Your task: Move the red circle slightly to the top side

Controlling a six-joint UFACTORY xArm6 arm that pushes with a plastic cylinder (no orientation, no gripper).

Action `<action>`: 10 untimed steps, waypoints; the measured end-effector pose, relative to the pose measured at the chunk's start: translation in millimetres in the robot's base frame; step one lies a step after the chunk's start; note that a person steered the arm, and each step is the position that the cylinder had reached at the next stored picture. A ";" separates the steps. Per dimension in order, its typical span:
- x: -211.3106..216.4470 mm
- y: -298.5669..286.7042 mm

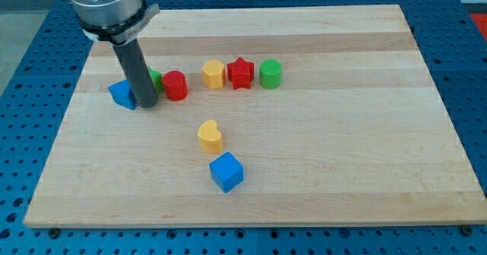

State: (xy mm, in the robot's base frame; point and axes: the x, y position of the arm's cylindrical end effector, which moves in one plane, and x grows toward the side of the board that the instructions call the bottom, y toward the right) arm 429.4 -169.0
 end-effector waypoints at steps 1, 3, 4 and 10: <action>0.1 14.7; 13.2 48.3; 9.8 51.2; 17.0 49.6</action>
State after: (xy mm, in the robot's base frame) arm 446.4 -119.4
